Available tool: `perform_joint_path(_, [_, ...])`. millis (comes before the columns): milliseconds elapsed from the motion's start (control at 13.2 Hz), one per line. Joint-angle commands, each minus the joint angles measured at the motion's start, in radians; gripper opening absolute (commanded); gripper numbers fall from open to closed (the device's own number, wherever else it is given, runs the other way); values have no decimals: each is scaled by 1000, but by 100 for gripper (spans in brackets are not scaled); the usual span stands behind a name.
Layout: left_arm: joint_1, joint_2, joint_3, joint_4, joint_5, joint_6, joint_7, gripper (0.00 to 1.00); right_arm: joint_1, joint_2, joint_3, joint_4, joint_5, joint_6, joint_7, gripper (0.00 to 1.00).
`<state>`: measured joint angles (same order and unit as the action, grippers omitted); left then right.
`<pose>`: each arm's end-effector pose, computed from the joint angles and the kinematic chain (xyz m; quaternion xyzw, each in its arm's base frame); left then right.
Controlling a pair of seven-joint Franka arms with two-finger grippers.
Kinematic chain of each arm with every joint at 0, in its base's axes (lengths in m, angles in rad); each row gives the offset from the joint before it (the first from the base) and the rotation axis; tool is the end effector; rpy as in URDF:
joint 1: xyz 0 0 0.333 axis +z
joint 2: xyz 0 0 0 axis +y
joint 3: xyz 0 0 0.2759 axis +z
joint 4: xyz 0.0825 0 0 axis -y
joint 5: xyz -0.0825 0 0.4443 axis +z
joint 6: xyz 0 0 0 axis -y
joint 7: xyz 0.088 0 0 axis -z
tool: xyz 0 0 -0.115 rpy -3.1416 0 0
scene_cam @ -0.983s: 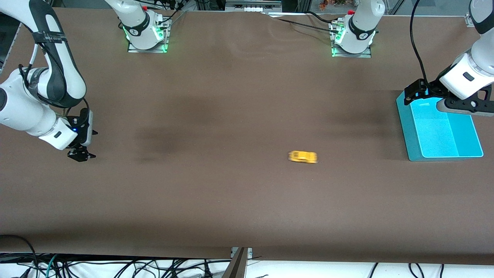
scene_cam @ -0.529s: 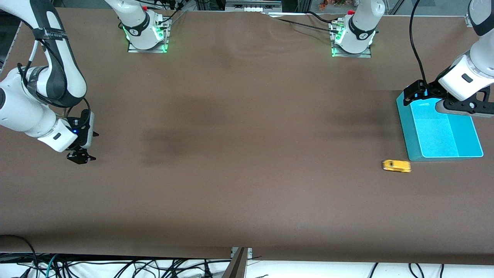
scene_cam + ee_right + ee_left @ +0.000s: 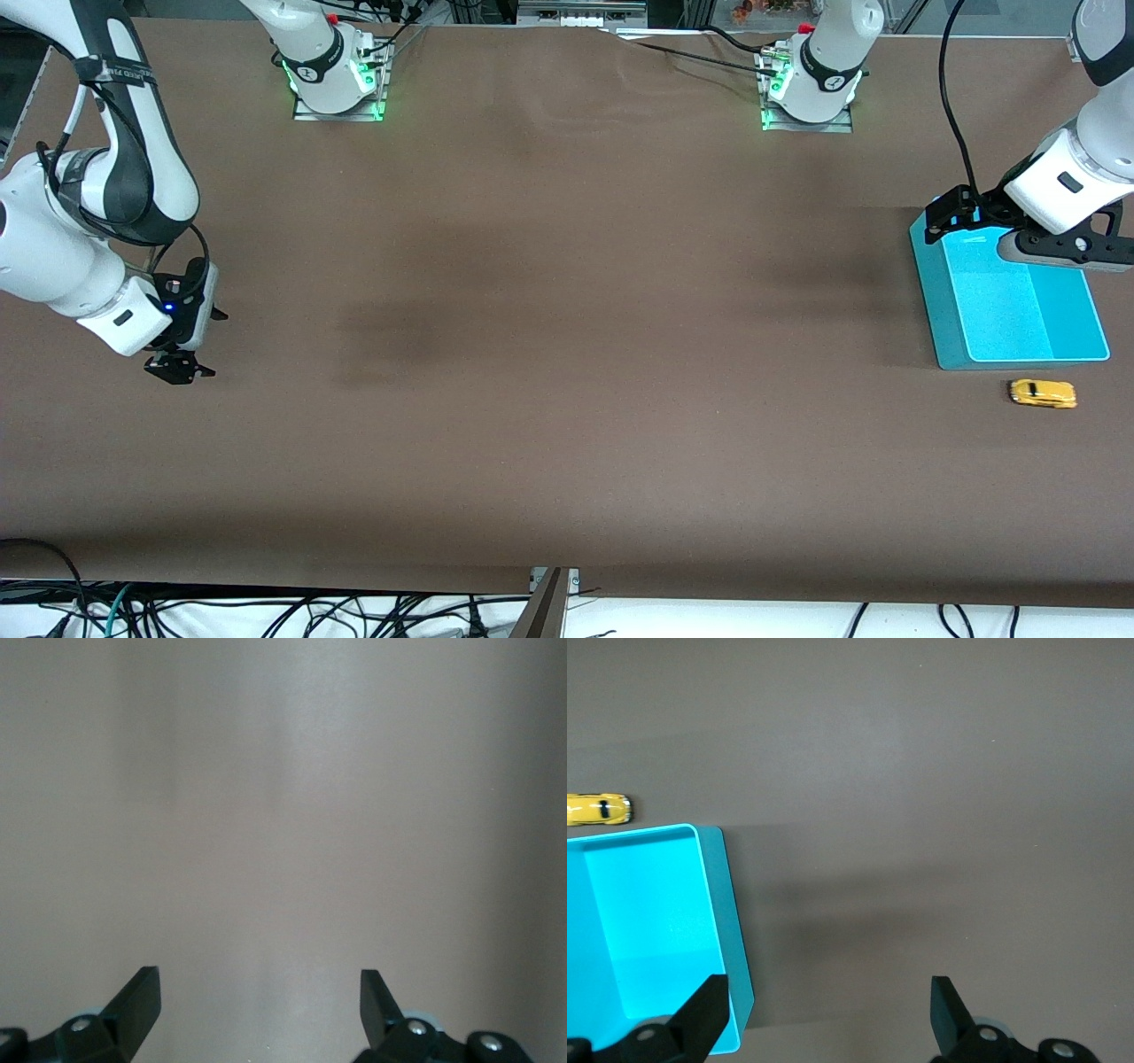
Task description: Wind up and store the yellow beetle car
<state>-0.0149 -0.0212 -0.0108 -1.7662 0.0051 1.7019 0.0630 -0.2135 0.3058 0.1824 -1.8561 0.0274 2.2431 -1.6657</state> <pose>0.6113 -0.0152 0.4961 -0.9988 0.0447 0.0216 0.0022 0.6735 -0.0231 0.2880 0.6928 0.7189 0.0570 0.0069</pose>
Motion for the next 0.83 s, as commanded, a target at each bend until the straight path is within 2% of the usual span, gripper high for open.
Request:
perform_joint_path(0, [23,18,-1,34,-19,-24,9,100,2,-37,-1,8,-3,-46,20,99])
perform_joint_path(454, [33,67,-1,88,-17,-27,8,100,3,-99,-3,2,-15,-109,125,99])
perform_joint_path(756, [65,82,-1,94,-20,-30,11,100,25,-178,-3,-23,-20,-173,329,99])
